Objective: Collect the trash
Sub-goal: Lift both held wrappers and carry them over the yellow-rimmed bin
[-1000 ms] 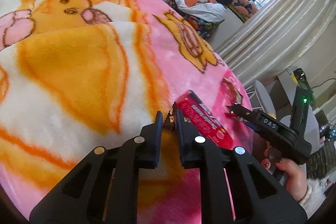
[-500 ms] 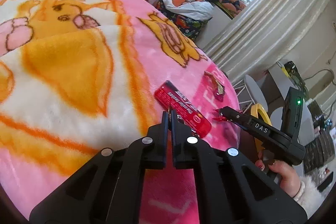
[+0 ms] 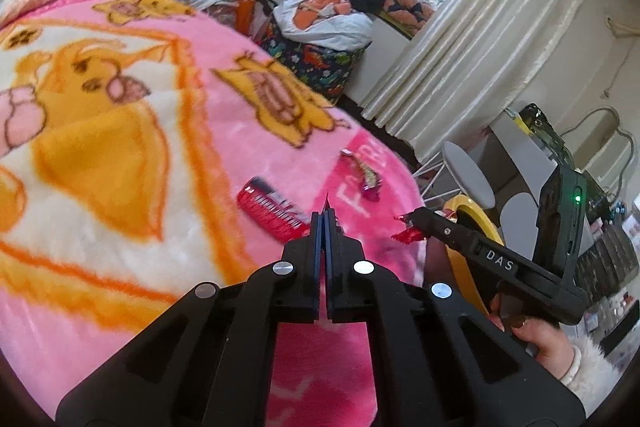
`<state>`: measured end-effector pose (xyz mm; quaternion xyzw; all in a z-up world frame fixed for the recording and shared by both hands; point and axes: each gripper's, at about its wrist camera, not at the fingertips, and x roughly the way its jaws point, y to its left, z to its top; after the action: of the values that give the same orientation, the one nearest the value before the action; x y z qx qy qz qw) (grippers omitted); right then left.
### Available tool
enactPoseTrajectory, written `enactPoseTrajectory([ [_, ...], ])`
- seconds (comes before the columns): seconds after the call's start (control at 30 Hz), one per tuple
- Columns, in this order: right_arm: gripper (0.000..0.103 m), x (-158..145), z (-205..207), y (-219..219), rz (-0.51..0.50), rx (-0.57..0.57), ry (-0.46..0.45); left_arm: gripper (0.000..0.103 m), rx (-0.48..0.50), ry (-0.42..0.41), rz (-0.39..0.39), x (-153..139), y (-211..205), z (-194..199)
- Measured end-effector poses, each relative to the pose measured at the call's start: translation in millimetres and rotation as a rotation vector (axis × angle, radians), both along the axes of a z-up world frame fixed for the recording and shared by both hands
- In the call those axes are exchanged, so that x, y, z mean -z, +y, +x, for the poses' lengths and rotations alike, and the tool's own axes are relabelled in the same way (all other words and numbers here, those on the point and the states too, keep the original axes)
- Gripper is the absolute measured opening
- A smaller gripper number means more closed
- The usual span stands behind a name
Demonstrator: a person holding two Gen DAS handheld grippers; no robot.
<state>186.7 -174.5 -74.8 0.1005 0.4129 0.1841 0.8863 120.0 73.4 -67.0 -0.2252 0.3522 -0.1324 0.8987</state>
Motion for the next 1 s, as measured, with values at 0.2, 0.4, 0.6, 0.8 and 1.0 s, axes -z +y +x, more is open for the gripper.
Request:
enactPoseTrajectory([
  [0.2,0.038,-16.0,-12.5,-14.6,0.007,0.017,-0.035,0.000,0.032,-0.030,0.005,-14.3,-16.3,2.3],
  [0.4,0.038,-27.6,-20.4,-34.1,0.003,0.054,-0.062,0.000,0.065,-0.052,0.008,-24.3,-32.6,3.0],
  [0.6,0.038,-38.4,-28.4,-53.5,0.008,0.093,-0.090,0.000,0.093,-0.074,0.018,-34.4,-47.6,3.0],
  [0.8,0.038,-45.5,-36.0,-71.7,0.006,0.129,-0.114,0.000,0.114,-0.086,0.028,-42.3,-61.6,2.3],
  [1.0,0.038,-45.1,-41.8,-92.7,0.014,0.170,-0.120,0.000,0.140,-0.095,0.036,-47.5,-75.6,2.0],
])
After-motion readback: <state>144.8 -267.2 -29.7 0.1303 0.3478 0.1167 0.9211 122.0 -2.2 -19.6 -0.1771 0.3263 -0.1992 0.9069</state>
